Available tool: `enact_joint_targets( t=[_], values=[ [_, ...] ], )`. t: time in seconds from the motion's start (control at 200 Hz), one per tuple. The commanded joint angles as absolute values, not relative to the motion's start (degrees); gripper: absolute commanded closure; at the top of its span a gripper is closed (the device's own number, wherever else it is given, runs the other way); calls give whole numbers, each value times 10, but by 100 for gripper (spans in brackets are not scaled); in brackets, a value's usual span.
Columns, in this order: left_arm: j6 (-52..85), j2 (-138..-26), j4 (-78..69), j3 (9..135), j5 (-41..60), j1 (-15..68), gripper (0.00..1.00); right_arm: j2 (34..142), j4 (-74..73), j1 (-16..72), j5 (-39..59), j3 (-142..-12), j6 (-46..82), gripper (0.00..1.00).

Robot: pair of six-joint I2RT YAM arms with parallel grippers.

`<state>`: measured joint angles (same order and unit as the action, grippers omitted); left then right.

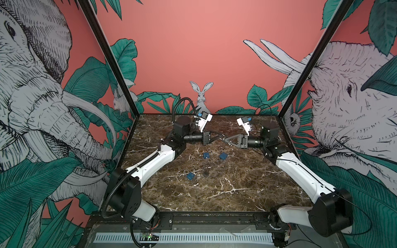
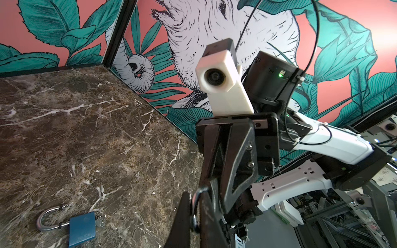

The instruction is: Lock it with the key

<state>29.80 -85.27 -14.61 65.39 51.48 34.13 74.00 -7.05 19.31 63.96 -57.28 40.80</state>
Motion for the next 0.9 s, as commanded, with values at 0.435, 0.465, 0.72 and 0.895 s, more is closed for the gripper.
enact_joint_targets(
  t=[0.435,0.465,0.72,0.895],
  values=[
    [265,-864,-60,618,583,447,100,761,-247,211,625,-634,413,100],
    [273,-858,-80,612,567,445,100,760,-247,212,626,-631,413,100],
    [398,-849,-221,619,549,342,100,740,-226,212,641,-580,405,100],
    [437,-850,-252,641,560,312,80,732,-216,212,642,-555,399,100]
  ],
)
